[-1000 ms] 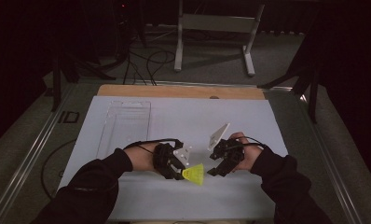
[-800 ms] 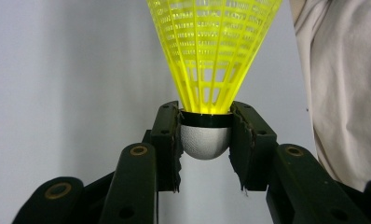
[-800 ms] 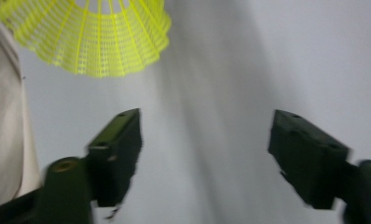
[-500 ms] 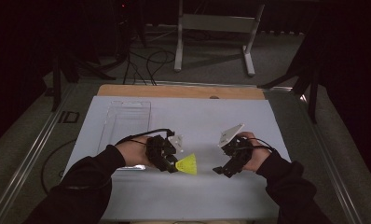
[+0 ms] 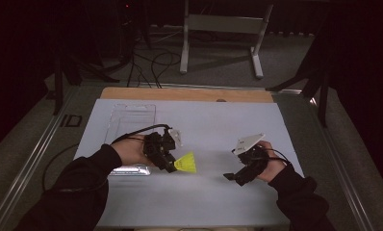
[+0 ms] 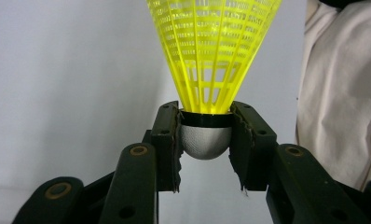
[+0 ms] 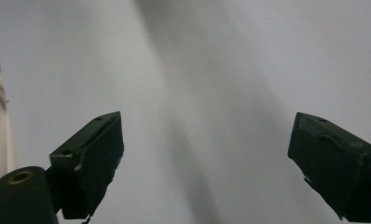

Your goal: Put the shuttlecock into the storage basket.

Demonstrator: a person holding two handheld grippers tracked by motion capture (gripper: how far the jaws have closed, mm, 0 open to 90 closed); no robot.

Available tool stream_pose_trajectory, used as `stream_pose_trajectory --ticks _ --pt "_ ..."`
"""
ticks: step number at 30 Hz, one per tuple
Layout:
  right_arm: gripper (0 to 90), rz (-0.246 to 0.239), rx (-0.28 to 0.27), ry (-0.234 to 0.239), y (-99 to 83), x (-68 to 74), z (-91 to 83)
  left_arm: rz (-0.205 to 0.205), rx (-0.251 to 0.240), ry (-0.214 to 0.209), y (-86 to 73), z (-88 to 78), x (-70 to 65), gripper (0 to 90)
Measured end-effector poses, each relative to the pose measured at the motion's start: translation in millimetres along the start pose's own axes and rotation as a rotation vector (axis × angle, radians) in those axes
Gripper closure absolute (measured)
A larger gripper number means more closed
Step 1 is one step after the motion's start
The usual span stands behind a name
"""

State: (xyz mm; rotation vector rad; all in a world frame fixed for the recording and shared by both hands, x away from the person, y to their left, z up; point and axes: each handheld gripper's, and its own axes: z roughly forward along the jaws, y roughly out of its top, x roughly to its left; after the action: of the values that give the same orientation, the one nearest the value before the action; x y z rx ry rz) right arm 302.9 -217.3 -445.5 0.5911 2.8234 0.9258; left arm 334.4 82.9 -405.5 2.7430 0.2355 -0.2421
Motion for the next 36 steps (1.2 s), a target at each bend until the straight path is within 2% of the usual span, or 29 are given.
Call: stream_pose_trajectory --ticks 2,6,14,21,22,24,29,36 --pt "10.6 0.013 -0.022 -0.002 -3.9 -0.3 -1.3 -0.012 -0.011 -0.01 -2.2 -4.3 3.1 65.7" --pt "10.6 0.035 -0.059 -0.032 -11.0 -1.8 -4.1 -0.04 -0.01 0.004 -7.2 -11.8 7.8 65.8" --pt "10.0 0.066 -0.102 -0.056 -25.9 -1.1 -7.7 -0.108 -0.033 0.036 -23.9 -29.6 17.5 65.8" --pt "10.1 0.085 -0.129 -0.077 -37.5 -0.7 -11.7 -0.174 -0.058 0.067 -41.1 -44.8 26.7 65.8" --pt "10.1 0.094 -0.129 -0.076 -38.6 -0.3 -11.9 -0.184 -0.063 0.06 -43.6 -46.4 27.3 65.8" --pt "10.1 0.086 -0.129 -0.094 -40.7 -0.1 -12.0 -0.193 -0.061 0.076 -48.1 -49.7 28.7 65.8" --pt "10.0 0.098 -0.139 -0.094 -45.3 -0.2 -12.4 -0.208 -0.072 0.09 -59.2 -58.8 29.2 65.8" --pt "10.0 0.101 -0.151 -0.101 -51.2 1.2 -10.8 -0.263 -0.081 0.11 -79.4 -69.5 33.3 65.9"
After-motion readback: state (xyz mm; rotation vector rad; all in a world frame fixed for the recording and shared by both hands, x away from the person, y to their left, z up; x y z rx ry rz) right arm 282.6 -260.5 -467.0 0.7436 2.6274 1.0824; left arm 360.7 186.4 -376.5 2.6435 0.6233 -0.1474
